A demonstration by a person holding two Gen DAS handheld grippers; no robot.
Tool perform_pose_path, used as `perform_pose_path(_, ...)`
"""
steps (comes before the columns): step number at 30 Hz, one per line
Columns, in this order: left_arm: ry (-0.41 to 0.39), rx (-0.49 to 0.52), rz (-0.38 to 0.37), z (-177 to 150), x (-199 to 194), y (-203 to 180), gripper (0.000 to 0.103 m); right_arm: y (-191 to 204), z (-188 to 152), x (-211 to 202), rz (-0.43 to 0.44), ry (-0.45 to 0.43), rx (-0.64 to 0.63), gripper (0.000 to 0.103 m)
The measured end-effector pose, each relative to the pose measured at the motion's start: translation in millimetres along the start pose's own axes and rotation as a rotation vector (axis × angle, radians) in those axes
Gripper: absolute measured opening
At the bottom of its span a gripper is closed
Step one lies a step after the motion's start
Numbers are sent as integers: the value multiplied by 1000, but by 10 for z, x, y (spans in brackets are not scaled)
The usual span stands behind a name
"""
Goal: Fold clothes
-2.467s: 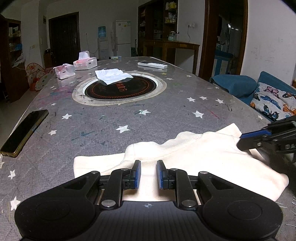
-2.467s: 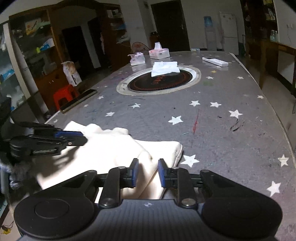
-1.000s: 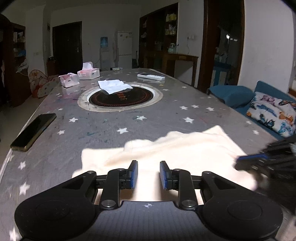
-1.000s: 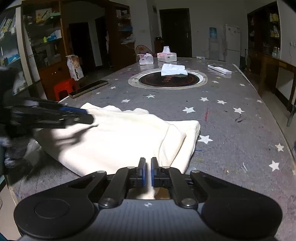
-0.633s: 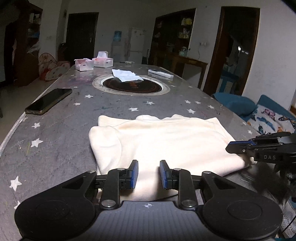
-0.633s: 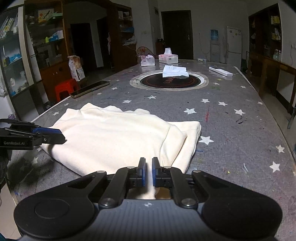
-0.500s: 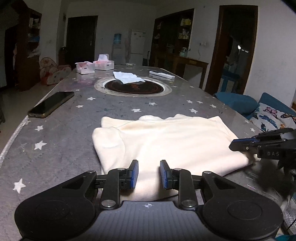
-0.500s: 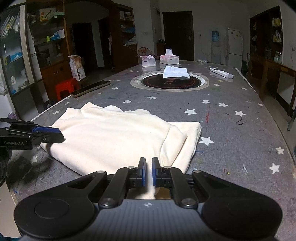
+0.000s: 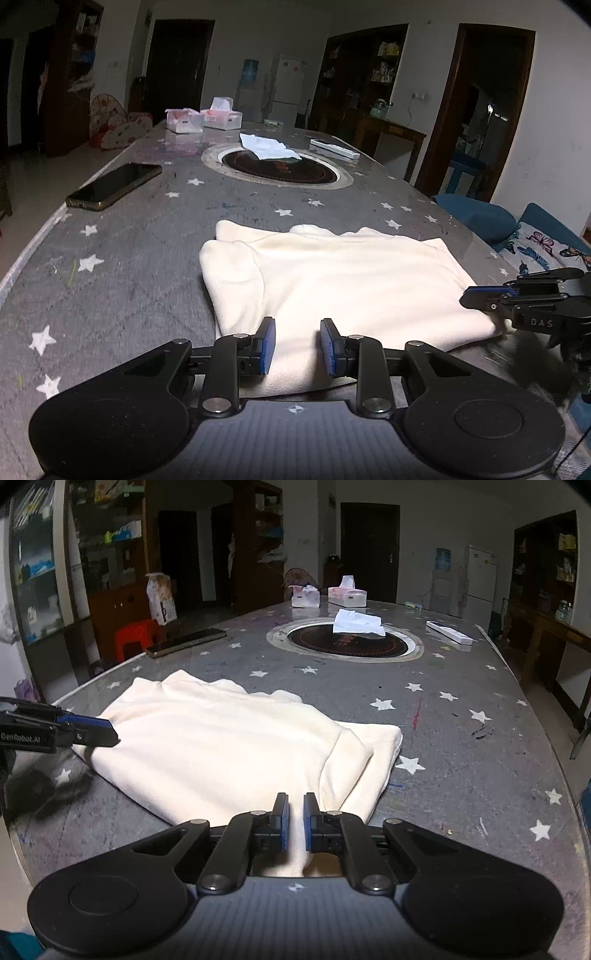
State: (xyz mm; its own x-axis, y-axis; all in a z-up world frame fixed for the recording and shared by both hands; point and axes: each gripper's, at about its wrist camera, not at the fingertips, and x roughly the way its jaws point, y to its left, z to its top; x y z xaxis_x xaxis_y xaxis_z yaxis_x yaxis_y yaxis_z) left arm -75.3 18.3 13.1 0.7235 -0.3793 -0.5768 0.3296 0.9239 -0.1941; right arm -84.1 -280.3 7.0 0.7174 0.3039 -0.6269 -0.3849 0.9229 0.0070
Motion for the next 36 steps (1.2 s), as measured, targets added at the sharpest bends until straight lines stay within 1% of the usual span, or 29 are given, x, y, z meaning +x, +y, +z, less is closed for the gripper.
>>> perform_pose_path(4, 19, -7, -27, -38, -63, -45, 30, 11, -16, -39, -11, 14, -46, 7)
perform_pose_path(8, 42, -12, -57, -71, -123, -104, 30, 4, -39, -97, -20, 30, -63, 7)
perform_pose_path(13, 54, 12, -93, -160, -213, -202, 30, -7, -128, -237, -28, 45, -76, 7)
perform_pose_path(15, 51, 29, -87, -156, -225, -254, 30, -17, -150, -277, -26, 42, -67, 7)
perform_pose_path(17, 47, 52, -76, -130, -234, -326, 31, -9, -152, -309, -21, 33, -57, 10)
perform_pose_path(19, 35, 68, -97, -97, -247, -403, 31, 23, -144, -344, -17, 17, -59, 12)
perform_pose_path(20, 29, 76, -108, -81, -254, -441, 31, 48, -138, -371, -9, 5, -62, 16)
perform_pose_path(21, 25, 82, -122, -73, -248, -479, 31, 75, -130, -386, 4, -6, -65, 17)
perform_pose_path(25, 23, 109, -164, -66, -190, -638, 31, 200, -90, -416, 63, -44, -82, 17)
perform_pose_path(27, 29, 124, -174, -84, -147, -703, 31, 298, -67, -415, 103, -67, -105, 17)
perform_pose_path(31, 57, 131, -176, -163, -82, -747, 31, 464, -83, -346, 166, -72, -147, 17)
perform_pose_path(34, 60, 128, -174, -202, -80, -747, 31, 536, -151, -281, 174, -62, -178, 17)
perform_pose_path(36, 60, 134, -171, -206, -76, -752, 31, 560, -214, -260, 167, -75, -193, 17)
